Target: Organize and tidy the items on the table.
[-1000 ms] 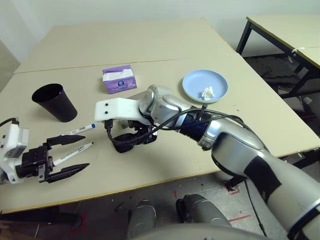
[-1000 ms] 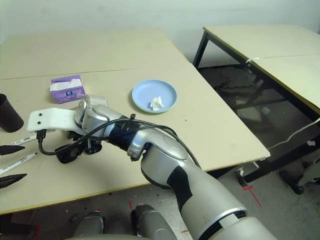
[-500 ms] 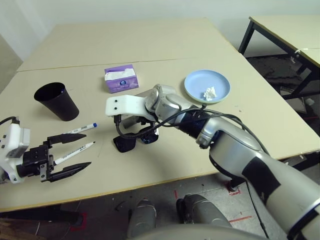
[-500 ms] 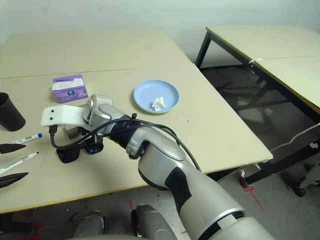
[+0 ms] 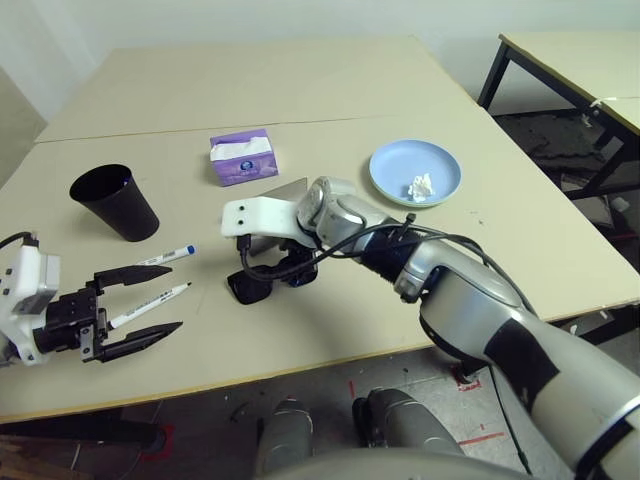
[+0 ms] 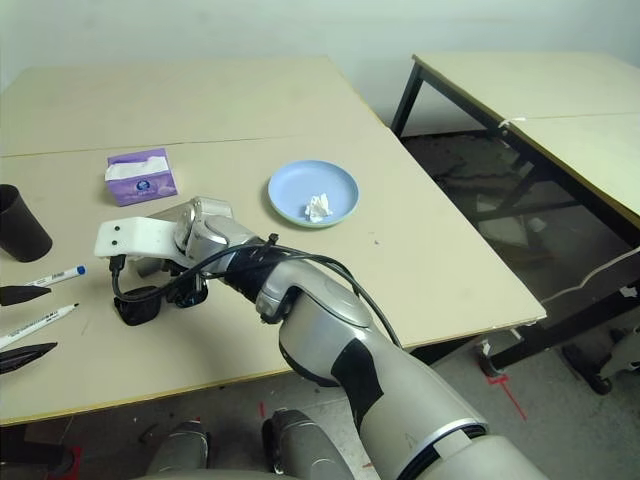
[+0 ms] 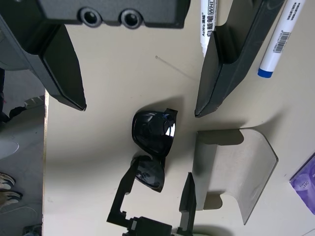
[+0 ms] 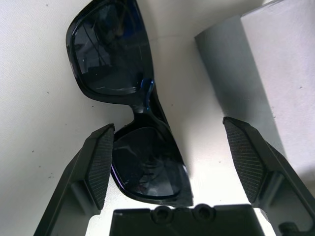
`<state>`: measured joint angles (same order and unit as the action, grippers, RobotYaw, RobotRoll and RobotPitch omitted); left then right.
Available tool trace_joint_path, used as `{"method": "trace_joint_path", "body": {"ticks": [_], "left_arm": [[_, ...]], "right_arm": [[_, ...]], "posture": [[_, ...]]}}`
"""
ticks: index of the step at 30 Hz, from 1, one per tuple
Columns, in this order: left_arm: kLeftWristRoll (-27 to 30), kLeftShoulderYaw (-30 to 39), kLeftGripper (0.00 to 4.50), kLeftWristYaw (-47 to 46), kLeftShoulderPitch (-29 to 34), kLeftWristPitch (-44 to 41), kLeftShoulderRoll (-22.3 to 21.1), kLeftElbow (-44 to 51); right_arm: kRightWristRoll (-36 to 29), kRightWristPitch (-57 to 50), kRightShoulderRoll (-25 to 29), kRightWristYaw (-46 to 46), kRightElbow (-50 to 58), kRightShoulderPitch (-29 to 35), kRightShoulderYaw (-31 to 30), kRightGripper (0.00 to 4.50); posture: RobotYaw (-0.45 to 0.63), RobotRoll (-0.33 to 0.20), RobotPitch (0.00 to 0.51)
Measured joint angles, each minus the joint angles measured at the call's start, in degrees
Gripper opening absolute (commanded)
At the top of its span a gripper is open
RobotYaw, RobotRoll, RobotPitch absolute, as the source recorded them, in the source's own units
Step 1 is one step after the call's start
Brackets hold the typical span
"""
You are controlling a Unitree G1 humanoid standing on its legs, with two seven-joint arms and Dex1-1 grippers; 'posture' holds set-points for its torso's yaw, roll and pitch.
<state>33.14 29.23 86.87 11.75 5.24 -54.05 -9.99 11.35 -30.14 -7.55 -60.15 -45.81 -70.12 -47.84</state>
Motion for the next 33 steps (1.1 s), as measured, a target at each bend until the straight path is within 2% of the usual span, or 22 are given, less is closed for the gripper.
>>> {"method": "trace_joint_path", "body": {"ticks": [11,21,33], "left_arm": [[-0.2,0.0,4.50,-0.1,0.2,0.1,0.1,-0.1],[-0.5,-0.4,4.50,-0.2,-0.2,0.1,0.2,-0.1],[-1.3,-1.1,4.50,-0.3,-0.8,0.1,0.9,-0.3]], "right_arm": [[0.2,-1.2,0.1,-1.1,0.8,0.5,0.0,4.44],[1.0,-4.1,0.3,-6.6,5.5,0.8,-2.4,4.44],[1.0,-3.8,0.3,-5.5,5.8,1.0,-2.3,4.44]], "posture": [[0.05,0.000,0.076],[0.05,0.000,0.073],[0.05,0.000,0.074]]}}
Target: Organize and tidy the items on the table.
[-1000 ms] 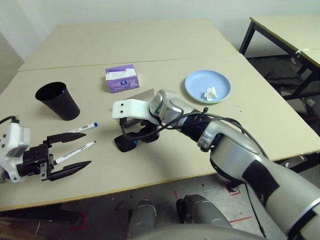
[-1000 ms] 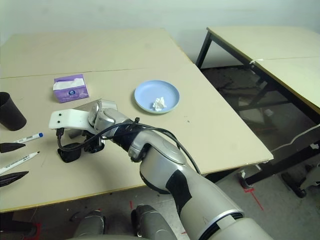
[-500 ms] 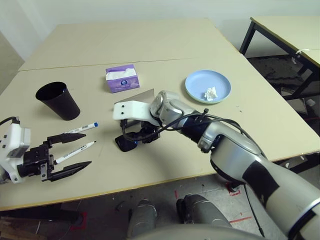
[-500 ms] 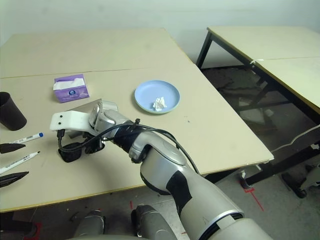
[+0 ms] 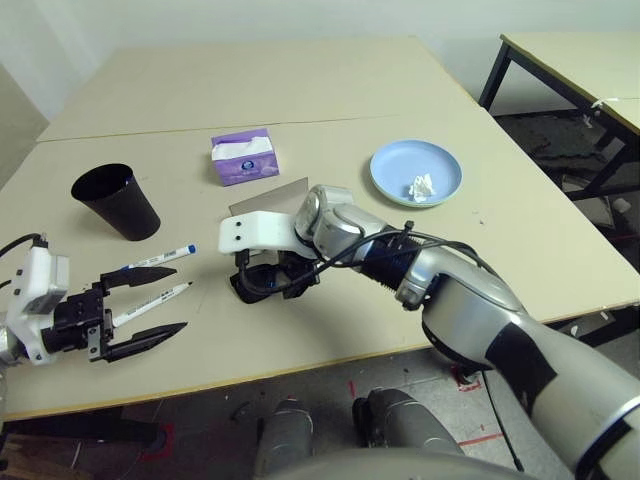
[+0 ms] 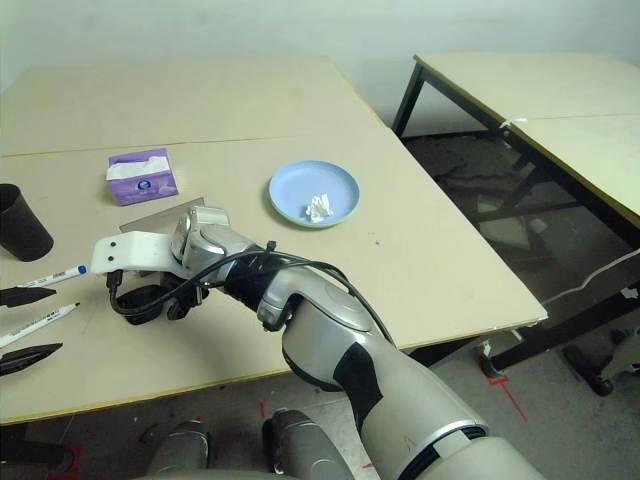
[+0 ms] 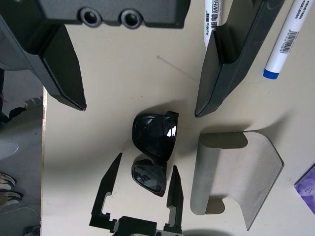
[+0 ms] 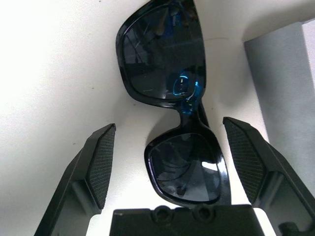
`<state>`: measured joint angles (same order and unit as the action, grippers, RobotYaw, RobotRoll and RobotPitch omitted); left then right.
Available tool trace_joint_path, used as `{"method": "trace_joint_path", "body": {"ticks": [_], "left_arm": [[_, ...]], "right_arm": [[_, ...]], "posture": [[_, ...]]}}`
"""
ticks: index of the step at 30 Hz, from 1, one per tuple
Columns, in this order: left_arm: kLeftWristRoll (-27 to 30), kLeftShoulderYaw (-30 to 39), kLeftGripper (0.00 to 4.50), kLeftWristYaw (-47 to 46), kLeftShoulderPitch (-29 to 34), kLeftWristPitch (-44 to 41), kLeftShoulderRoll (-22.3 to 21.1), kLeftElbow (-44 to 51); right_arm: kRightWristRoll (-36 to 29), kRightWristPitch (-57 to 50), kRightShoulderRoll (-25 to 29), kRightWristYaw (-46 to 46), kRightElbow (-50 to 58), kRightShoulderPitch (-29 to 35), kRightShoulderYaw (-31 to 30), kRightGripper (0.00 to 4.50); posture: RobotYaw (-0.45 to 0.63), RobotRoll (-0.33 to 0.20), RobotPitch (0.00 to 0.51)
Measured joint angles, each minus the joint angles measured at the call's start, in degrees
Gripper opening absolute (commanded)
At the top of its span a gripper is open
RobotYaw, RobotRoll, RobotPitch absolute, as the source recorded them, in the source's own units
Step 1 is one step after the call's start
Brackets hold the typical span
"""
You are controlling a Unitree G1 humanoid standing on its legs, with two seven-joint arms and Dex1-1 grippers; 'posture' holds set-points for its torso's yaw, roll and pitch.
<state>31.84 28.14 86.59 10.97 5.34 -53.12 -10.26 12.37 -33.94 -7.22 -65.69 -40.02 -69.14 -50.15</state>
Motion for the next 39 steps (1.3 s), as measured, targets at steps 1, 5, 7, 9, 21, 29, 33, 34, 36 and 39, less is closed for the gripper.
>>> {"method": "trace_joint_path", "body": {"ticks": [1,5,7,9,21,29,33,34,36,39], "left_arm": [[0.0,0.0,4.50,0.0,0.0,0.0,0.0,0.0],[0.0,0.0,4.50,-0.2,0.0,0.0,0.2,0.0],[0.0,0.0,4.50,-0.3,0.0,0.0,0.2,0.0],[0.0,0.0,4.50,-0.4,0.0,0.0,0.2,0.0],[0.1,-0.4,4.50,-1.1,-1.3,-0.5,1.2,0.0],[0.1,-0.4,4.50,-1.6,-2.4,-1.5,1.8,0.1],[0.1,-0.5,4.50,-1.6,-2.5,-1.5,1.9,0.1],[0.1,-0.5,4.50,-1.6,-2.5,-1.5,1.9,0.1],[0.1,-0.5,4.50,-1.6,-2.5,-1.5,2.0,0.1],[0.0,-0.6,4.50,-1.5,-2.5,-1.5,2.1,0.0]], "right_arm": [[0.0,0.2,0.0,0.4,-0.1,0.0,0.1,4.44],[0.0,0.8,0.0,1.4,-1.2,0.0,0.6,4.44],[0.0,1.2,0.0,1.6,-1.3,0.0,1.0,4.28],[-0.1,1.4,-0.1,1.8,-1.6,0.0,1.5,3.88],[-0.1,2.3,-0.1,1.7,-1.7,-0.1,2.7,0.17],[0.0,1.9,-0.1,0.6,-1.1,-0.1,2.8,0.17],[0.0,0.7,0.1,-1.6,0.1,-0.1,2.4,0.17],[0.0,0.3,0.1,-2.6,0.6,-0.1,2.3,0.17],[0.0,-0.1,0.2,-4.3,1.4,-0.1,2.2,0.17],[0.1,-0.2,0.4,-6.2,1.5,-1.2,2.2,0.17]], "posture": [[0.05,0.000,0.074],[0.05,0.000,0.075],[0.05,0.000,0.076],[0.05,0.000,0.076],[0.05,0.000,0.076],[0.04,0.000,0.075],[0.04,0.000,0.074],[0.04,0.000,0.074],[0.04,0.000,0.074],[0.05,0.000,0.073]]}}
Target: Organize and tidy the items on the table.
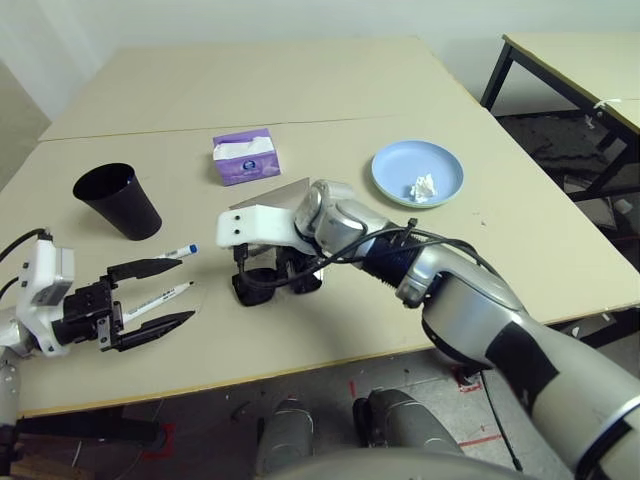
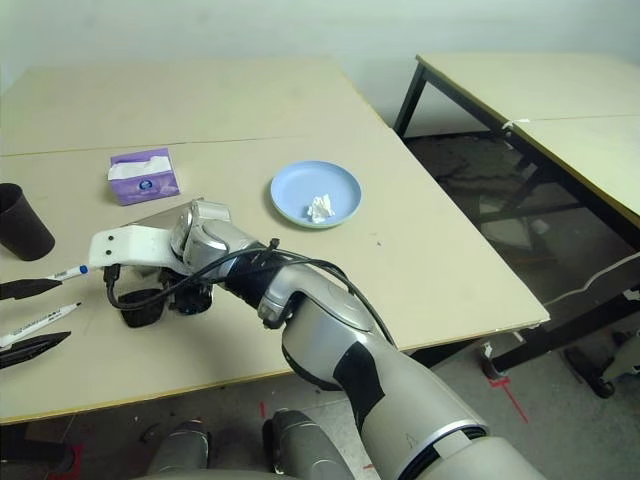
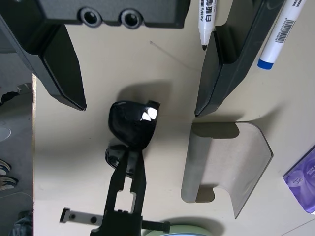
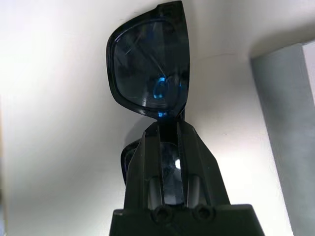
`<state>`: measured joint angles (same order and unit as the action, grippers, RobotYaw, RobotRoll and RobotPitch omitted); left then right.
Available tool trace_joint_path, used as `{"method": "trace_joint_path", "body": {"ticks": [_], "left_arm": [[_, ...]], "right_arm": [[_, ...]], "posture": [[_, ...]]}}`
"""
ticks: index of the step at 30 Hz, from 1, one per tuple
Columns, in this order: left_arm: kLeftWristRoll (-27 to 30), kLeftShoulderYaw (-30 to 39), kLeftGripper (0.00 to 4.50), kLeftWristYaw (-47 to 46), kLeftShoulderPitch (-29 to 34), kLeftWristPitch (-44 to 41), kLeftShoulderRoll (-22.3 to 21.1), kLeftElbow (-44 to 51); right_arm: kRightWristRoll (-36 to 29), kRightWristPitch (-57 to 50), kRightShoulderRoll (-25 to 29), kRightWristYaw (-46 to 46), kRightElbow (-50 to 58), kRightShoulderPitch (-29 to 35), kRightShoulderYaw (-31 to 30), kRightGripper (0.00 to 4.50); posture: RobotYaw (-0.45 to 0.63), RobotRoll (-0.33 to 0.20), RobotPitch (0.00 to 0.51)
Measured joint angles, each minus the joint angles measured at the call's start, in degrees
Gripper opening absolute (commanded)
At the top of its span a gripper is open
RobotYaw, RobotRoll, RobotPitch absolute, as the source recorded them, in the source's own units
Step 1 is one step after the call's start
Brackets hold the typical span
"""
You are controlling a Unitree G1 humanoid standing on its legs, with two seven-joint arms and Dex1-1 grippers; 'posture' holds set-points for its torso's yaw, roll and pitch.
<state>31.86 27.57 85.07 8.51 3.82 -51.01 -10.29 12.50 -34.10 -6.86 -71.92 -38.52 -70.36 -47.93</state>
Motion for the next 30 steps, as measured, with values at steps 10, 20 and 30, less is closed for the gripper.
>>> {"method": "trace_joint_path", "body": {"ticks": [10,20,30], "left_arm": [[-0.1,-0.8,4.50,0.0,0.1,0.3,0.2,-0.8],[0.1,-0.1,4.50,-1.7,4.3,0.5,0.9,1.7],[0.5,0.5,4.50,-3.3,6.4,0.3,1.7,4.0]], "right_arm": [[1.1,11.1,-1.1,2.3,-10.6,-12.9,5.4,0.11],[4.5,24.0,-1.5,9.5,-27.0,-16.7,8.7,0.11],[8.7,29.7,-1.6,16.7,-32.0,-16.7,9.2,0.11]], "posture": [[0.08,0.000,0.071],[0.11,0.000,0.081],[0.12,0.000,0.085]]}}
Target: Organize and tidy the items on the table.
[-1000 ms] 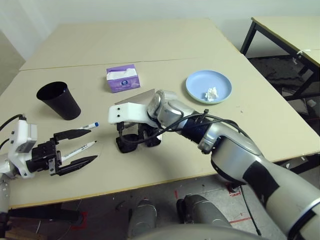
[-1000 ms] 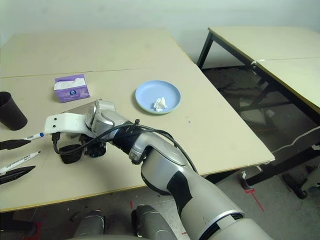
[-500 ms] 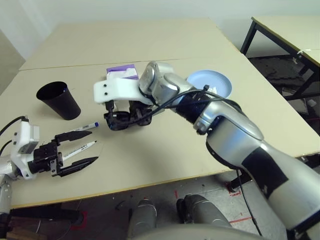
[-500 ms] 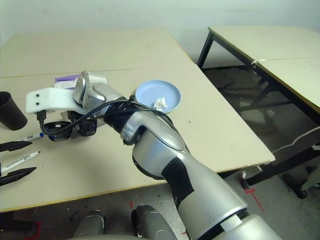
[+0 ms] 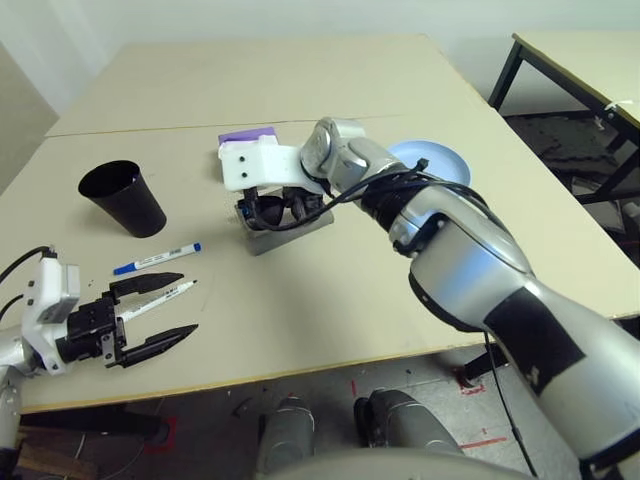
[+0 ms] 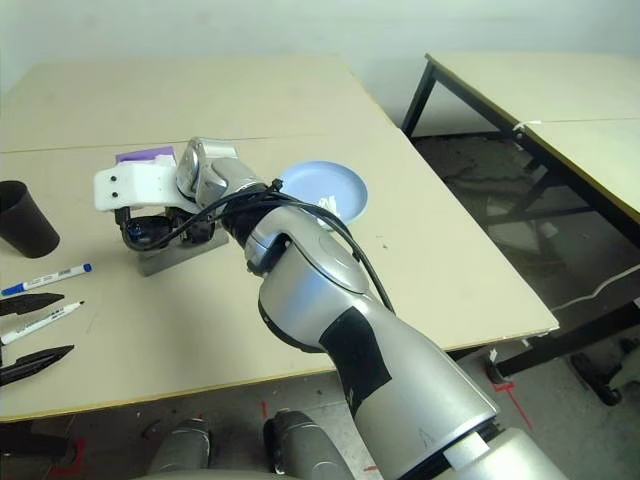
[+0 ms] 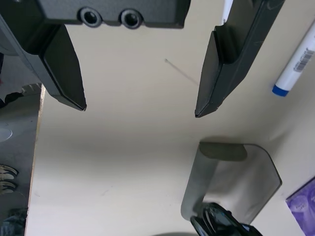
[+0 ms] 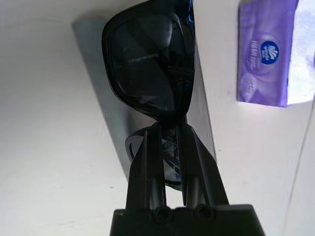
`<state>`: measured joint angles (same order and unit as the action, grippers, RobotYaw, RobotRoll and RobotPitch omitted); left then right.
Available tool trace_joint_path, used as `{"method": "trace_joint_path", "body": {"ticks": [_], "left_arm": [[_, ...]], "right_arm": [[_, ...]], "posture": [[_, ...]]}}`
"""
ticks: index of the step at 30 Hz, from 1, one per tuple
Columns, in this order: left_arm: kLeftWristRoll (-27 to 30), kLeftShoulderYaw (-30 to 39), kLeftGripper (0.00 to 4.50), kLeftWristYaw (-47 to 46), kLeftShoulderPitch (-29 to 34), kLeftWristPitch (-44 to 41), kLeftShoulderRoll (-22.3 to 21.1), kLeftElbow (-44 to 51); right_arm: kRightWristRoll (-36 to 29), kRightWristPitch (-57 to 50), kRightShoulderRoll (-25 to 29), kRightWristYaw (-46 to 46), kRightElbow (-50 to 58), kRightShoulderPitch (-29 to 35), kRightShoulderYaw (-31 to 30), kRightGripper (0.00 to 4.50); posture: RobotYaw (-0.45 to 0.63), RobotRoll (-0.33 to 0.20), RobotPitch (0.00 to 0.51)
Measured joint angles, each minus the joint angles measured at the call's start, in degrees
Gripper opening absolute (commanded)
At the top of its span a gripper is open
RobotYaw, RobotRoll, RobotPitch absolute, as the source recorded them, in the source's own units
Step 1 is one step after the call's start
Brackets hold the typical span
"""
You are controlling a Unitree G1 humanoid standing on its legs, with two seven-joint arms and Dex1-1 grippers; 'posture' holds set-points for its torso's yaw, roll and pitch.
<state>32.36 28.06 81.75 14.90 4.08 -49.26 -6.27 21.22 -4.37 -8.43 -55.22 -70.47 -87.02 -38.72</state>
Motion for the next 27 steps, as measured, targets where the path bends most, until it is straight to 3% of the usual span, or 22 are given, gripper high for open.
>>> {"method": "trace_joint_path", "body": {"ticks": [12,27], "left_arm": [[0.8,0.0,4.50,-1.7,0.0,-0.5,0.5,1.1],[0.8,2.6,4.50,-4.5,1.0,-1.5,0.5,-0.3]], "right_arm": [[1.4,3.7,-0.1,6.1,-2.3,0.0,2.8,0.11],[2.1,3.9,-0.1,5.3,-3.7,0.5,3.7,0.11]], "posture": [[0.13,0.000,0.090],[0.15,0.000,0.100]]}}
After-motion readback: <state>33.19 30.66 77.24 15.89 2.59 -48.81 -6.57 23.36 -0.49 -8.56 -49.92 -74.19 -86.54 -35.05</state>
